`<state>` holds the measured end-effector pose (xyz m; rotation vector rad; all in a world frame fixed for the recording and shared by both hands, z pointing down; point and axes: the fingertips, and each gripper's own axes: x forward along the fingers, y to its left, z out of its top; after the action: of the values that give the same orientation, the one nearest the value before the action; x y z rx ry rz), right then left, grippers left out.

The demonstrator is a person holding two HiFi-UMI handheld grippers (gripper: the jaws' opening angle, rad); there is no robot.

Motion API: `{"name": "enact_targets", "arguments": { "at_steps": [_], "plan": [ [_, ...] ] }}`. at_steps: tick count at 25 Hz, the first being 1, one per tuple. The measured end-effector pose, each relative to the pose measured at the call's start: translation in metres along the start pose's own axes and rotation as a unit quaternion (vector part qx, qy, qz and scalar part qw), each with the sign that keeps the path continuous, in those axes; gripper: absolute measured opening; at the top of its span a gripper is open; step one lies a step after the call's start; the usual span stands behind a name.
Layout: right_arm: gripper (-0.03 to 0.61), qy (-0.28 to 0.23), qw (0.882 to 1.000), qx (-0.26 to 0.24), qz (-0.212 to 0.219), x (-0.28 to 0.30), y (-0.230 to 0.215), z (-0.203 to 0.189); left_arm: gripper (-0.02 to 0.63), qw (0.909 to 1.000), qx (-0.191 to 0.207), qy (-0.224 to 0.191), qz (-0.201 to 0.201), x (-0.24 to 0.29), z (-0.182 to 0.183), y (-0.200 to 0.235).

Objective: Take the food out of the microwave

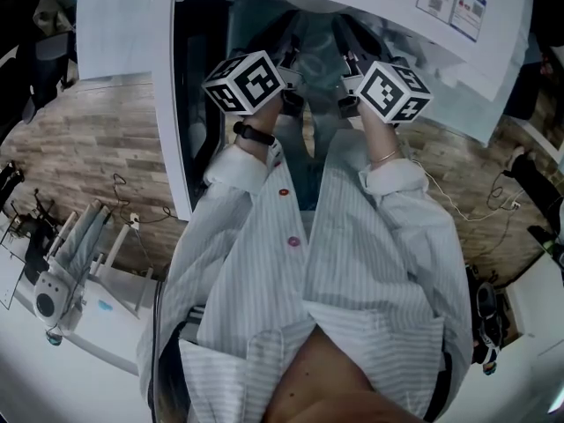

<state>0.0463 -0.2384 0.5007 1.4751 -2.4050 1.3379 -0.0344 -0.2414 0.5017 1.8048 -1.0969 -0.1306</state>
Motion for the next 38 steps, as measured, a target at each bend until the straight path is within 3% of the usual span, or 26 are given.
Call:
{"name": "enact_targets", "arguments": {
  "at_steps": [6,13,20,24,36,38],
  "plan": [
    [0.127,0.007,0.999,0.035,0.011,0.006,0.0,-0.007,0.15,0.9995,-0.03,0.007,-0.01,0.007,-0.002,0.003],
    [0.147,0.007,0.996,0.088,0.016,0.016,-0.001,-0.006,0.192,0.9971,-0.072,0.0,-0.024,0.021,0.005,0.002],
    [0.146,0.013,0.991,0.136,0.014,0.021,-0.005,-0.008,0.19,0.9948,-0.101,-0.01,-0.009,0.022,0.006,0.009],
    [0.126,0.011,0.989,0.148,0.011,0.022,-0.007,-0.008,0.166,0.9952,-0.098,-0.006,0.007,0.023,0.005,0.012],
    [0.115,0.017,0.989,0.144,0.012,0.025,-0.006,-0.01,0.107,0.9905,-0.137,-0.007,0.005,0.022,0.006,0.017],
    [0.112,0.018,0.99,0.141,0.011,0.025,-0.004,-0.01,0.058,0.9905,-0.137,-0.008,0.001,0.022,0.007,0.014]
  ]
}}
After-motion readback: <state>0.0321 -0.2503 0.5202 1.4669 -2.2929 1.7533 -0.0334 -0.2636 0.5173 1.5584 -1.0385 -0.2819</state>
